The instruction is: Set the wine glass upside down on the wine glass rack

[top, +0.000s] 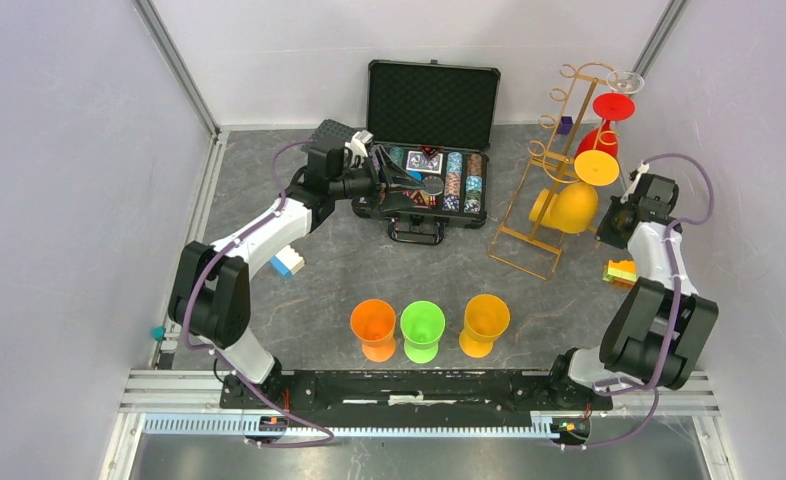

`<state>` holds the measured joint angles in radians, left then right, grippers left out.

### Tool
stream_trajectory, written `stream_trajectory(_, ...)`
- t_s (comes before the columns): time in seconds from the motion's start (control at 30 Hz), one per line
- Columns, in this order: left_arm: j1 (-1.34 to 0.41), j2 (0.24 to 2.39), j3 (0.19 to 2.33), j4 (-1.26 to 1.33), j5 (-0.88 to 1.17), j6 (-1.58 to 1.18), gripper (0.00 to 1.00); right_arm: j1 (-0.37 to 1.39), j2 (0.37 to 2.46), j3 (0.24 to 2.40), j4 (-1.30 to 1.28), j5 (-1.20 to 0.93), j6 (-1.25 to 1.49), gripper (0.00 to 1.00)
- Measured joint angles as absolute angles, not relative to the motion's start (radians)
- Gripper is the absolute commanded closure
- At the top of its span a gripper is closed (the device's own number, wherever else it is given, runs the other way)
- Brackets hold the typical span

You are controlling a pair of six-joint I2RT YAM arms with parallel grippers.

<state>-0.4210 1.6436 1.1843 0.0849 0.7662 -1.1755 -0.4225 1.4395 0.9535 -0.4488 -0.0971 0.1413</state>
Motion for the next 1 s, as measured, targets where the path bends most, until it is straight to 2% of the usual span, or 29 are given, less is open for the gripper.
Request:
stream_trajectory(0.4, -0.421, 1.644, 1.184, 0.085, 0.77, -1.176, 0.34, -0.324, 1.268, 1.044, -0.608, 0.19, 0.061, 1.0)
stream_trajectory(0.73, -0.421, 1.644, 1.184, 0.088, 0.781, -1.176, 0.34, -0.313, 1.151, 1.069, -0.668, 0.443, -0.03, 1.0)
stream_trajectory(0.87, -0.421, 1.644, 1.177, 0.098, 0.789, -1.176, 0.34, -0.289, 1.148, 1.196, -0.677, 0.501, -0.089, 1.0)
stream_trajectory(1.0, -0.421, 1.644, 1.169, 0.104, 0.791, -1.176, 0.34, -0.236, 1.217, 1.456, -0.697, 0.572, -0.152, 1.0)
